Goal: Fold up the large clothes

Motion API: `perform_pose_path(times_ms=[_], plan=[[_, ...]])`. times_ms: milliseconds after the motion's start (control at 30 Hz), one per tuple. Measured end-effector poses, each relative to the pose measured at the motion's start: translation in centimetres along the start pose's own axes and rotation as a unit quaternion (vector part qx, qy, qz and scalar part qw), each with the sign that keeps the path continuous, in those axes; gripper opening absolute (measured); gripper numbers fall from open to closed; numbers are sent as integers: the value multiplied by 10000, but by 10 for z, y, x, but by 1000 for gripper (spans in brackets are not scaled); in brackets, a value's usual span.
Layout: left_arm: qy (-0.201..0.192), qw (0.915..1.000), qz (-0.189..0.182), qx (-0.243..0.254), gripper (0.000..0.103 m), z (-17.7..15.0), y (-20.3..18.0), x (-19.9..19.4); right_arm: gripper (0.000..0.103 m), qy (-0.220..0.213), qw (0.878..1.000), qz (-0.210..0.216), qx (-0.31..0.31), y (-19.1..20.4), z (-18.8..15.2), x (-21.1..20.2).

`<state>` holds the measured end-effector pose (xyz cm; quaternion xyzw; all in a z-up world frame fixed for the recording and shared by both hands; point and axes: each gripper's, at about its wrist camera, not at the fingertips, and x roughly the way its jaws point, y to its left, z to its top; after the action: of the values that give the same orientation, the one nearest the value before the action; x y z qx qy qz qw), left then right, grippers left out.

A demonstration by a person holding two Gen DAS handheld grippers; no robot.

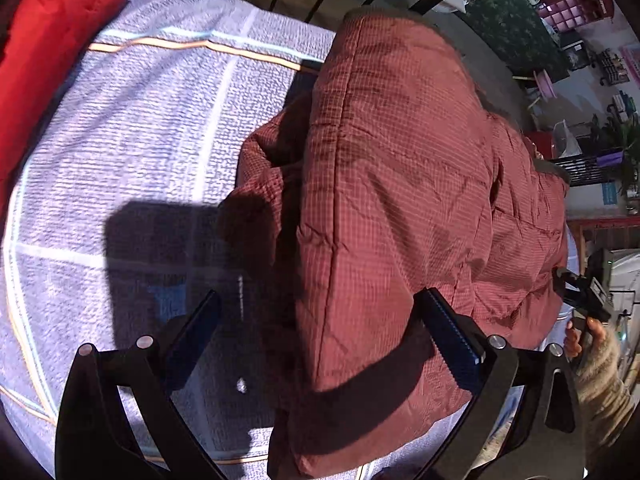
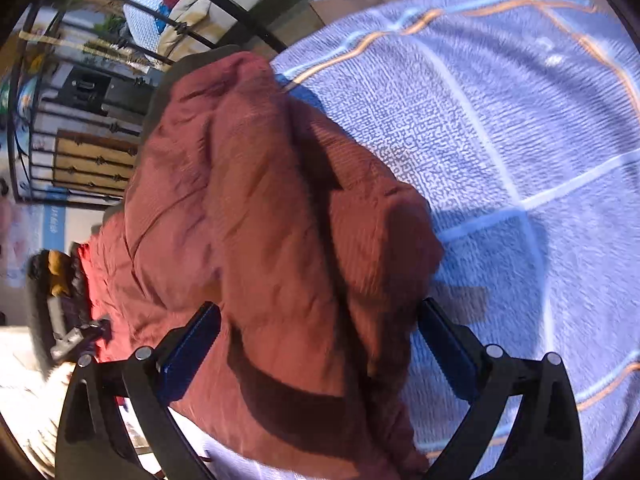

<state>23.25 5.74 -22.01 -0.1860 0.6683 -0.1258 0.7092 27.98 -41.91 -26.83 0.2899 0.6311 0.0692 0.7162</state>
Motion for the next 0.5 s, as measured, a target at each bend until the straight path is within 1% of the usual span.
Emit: perform_pose_path(times_ms=[100,267,300,367,500], plan=[[80,9998,-156,-109,98,4,6,8,99,238,9992,264,163,-10,10,17],[194,9976,-531,-393,98,3,18,21,99,471,9967,630,204,-27,11,26],[201,9975,-545,-407,99,3,18,23,99,489,9964,664,188,-28,10,26],[166,9984,-464,-270,98,4,11,24,99,504,9966,649,89,-27,11,27],[92,9994,-309,-83,97,15,-3,26,99,448,9970,621,79,-26,10,25]])
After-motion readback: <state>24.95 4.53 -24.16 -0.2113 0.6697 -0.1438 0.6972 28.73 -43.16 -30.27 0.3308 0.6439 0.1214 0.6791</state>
